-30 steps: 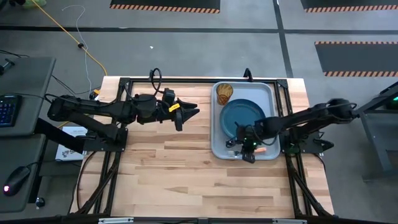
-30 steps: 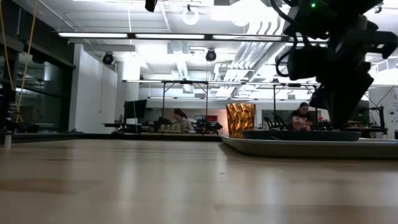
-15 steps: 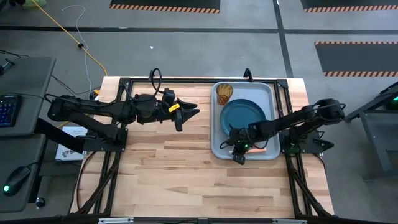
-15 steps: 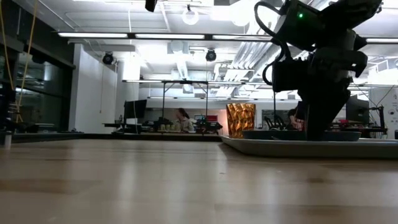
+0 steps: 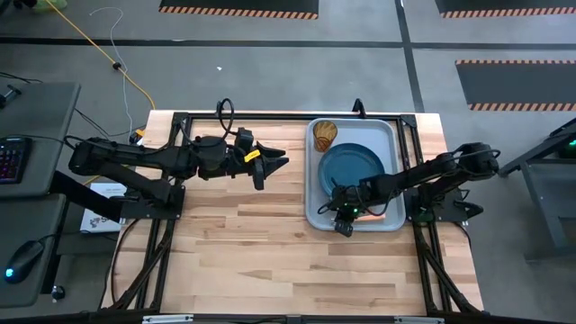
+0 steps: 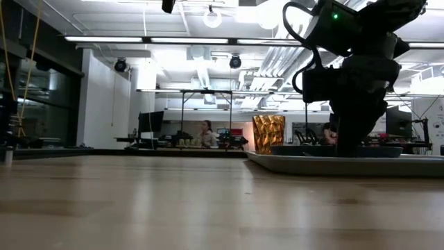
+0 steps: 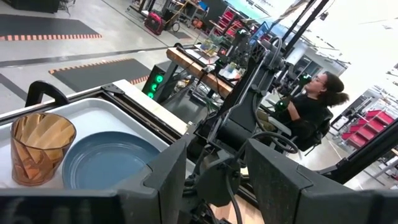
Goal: Pick and place plate/cup/fork/spoon on tray
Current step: Put the light orange fork on the gray tray to the bottom of the orange spoon
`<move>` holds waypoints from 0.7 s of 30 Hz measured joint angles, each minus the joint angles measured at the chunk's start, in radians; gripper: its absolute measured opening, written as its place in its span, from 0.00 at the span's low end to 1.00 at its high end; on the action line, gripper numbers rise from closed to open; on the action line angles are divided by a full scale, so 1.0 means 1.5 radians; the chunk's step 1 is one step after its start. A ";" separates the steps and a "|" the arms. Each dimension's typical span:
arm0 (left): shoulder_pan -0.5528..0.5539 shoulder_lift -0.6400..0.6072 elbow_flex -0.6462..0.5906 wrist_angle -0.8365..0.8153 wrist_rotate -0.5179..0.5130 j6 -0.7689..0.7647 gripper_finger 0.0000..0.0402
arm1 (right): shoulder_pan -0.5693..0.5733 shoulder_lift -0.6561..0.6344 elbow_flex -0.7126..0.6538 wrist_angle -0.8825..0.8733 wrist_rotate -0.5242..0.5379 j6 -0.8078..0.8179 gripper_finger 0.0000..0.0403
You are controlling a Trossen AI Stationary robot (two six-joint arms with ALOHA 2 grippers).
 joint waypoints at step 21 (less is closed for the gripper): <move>0.000 0.000 -0.001 0.000 0.000 0.000 0.39 | 0.000 -0.035 0.000 -0.136 -0.006 -0.118 0.00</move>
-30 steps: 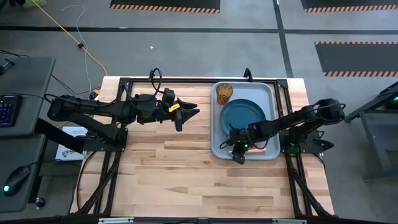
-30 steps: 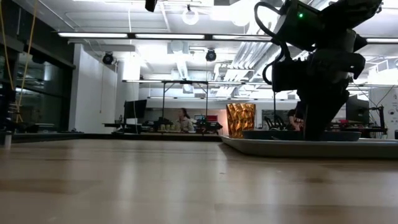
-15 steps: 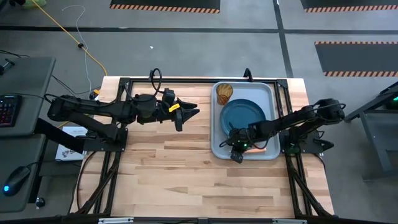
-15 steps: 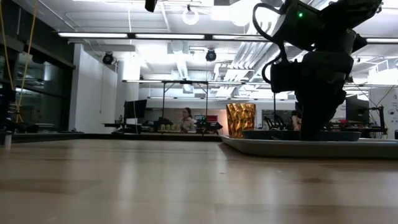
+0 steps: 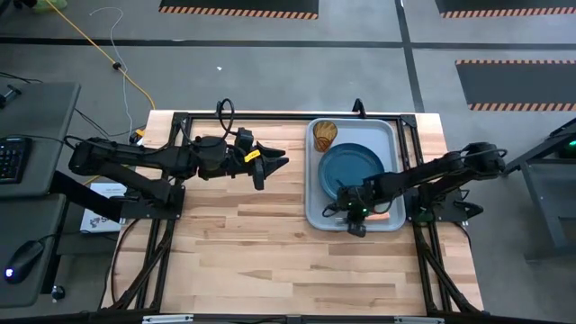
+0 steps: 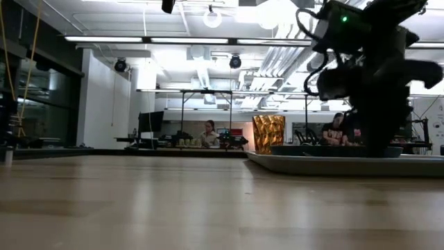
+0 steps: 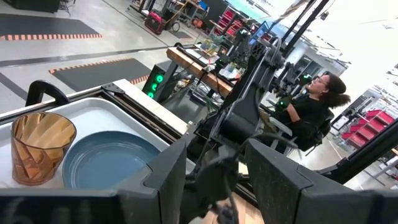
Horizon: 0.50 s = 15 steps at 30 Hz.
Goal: Pick and place plate/cup/fork/spoon on tray
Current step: Put the light orange fork on the gray tray to the bottom of the orange spoon
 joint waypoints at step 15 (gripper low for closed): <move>0.000 0.000 0.000 -0.002 0.000 0.000 0.39 | 0.011 -0.040 0.001 -0.174 -0.003 -0.172 0.00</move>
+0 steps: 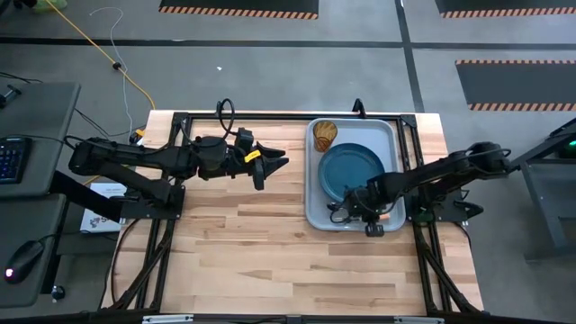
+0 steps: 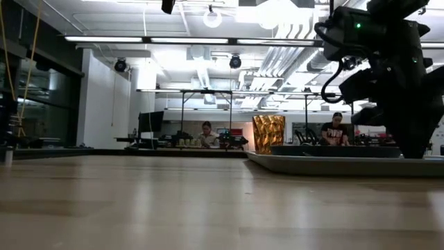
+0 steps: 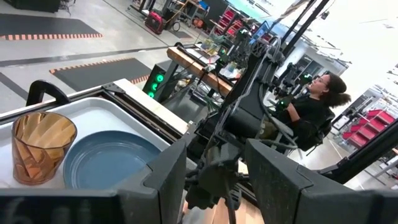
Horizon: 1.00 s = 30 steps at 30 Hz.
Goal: Pick and place plate/cup/fork/spoon on tray
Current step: Put the light orange fork on the gray tray to the bottom of the orange spoon
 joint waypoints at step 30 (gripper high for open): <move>0.000 0.000 0.000 -0.001 -0.001 0.004 0.39 | -0.040 -0.006 0.020 -0.056 0.040 0.010 0.00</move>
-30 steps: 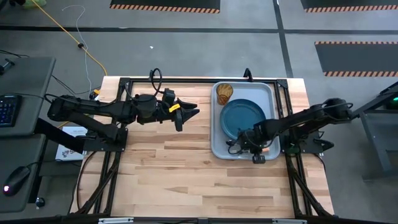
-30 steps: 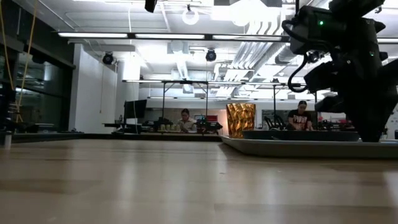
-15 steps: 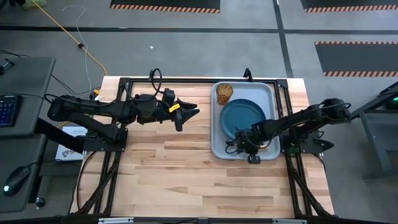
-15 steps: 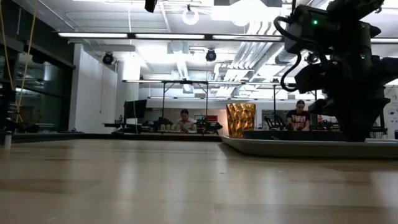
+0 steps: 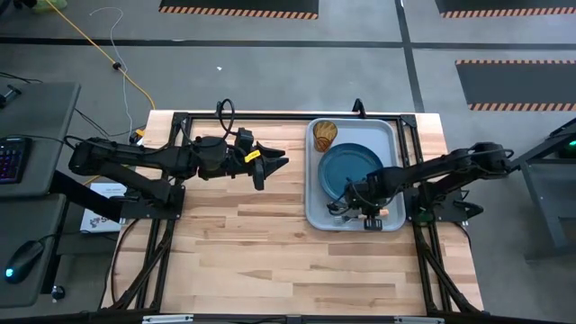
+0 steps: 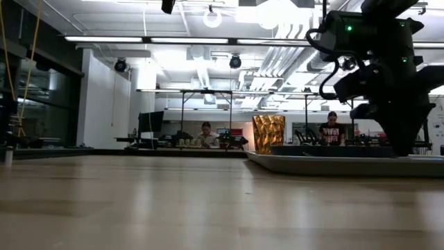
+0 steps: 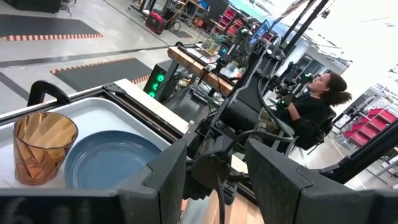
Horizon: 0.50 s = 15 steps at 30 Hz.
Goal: Pick and place plate/cup/fork/spoon on tray
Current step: Put the light orange fork on the gray tray to the bottom of the orange spoon
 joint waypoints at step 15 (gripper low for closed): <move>0.000 0.000 0.000 -0.004 0.001 0.001 0.39 | 0.004 0.044 0.001 -0.010 -0.031 -0.002 0.00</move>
